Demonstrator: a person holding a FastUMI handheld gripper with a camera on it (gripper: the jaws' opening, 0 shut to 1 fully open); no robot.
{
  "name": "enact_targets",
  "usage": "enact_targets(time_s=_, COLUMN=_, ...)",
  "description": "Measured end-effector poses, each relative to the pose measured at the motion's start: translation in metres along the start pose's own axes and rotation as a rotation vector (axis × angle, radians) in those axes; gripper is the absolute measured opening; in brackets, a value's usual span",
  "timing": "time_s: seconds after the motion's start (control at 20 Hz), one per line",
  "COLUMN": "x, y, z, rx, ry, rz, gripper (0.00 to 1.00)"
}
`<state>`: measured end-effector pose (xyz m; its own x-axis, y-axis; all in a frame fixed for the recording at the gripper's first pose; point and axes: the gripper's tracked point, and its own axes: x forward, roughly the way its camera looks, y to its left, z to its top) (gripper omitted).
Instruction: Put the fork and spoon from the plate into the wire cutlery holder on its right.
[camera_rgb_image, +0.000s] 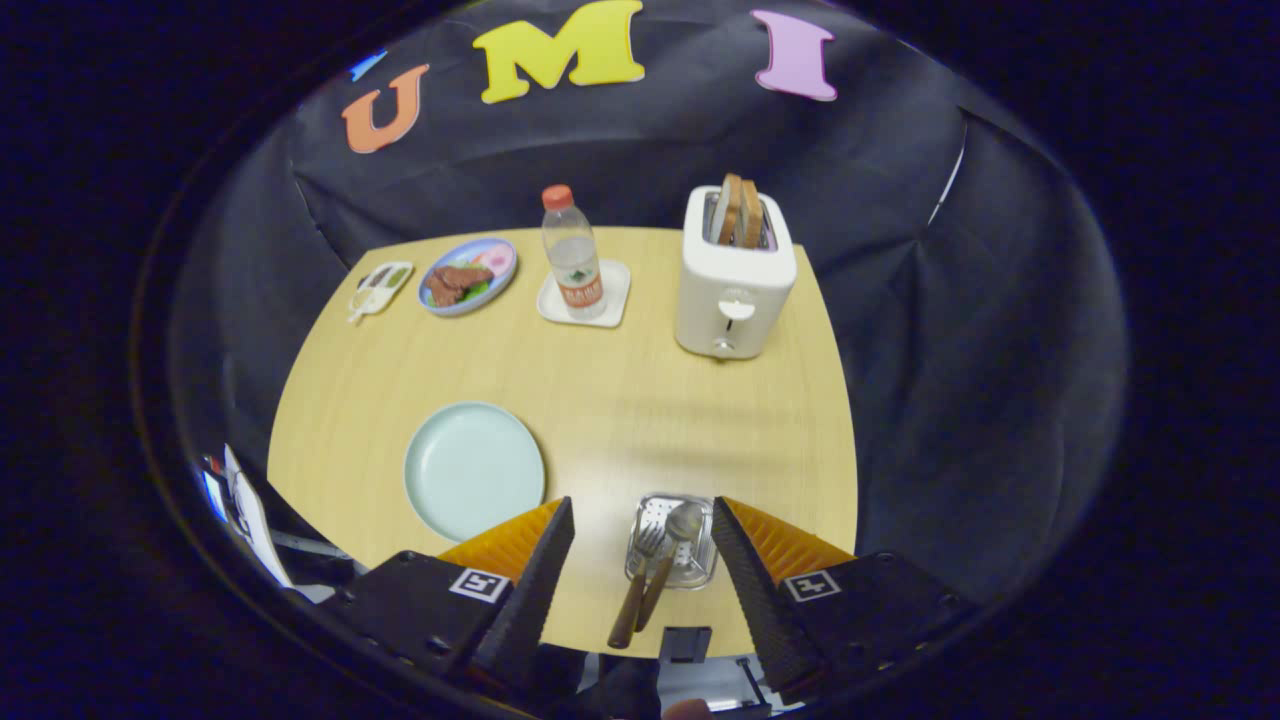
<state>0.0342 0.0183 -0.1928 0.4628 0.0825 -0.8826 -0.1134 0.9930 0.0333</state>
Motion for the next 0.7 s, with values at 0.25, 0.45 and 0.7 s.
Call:
enact_targets(time_s=0.25, x=-0.051, y=0.026, z=0.054, rx=0.062, ry=-0.367, rz=0.064, gripper=0.92)
enact_targets(time_s=0.45, x=-0.110, y=0.026, z=0.080, rx=0.088, ry=-0.638, rz=0.038, gripper=0.95)
enact_targets(time_s=0.7, x=-0.177, y=0.032, z=0.065, rx=0.070, ry=-0.826, rz=-0.015, gripper=0.95)
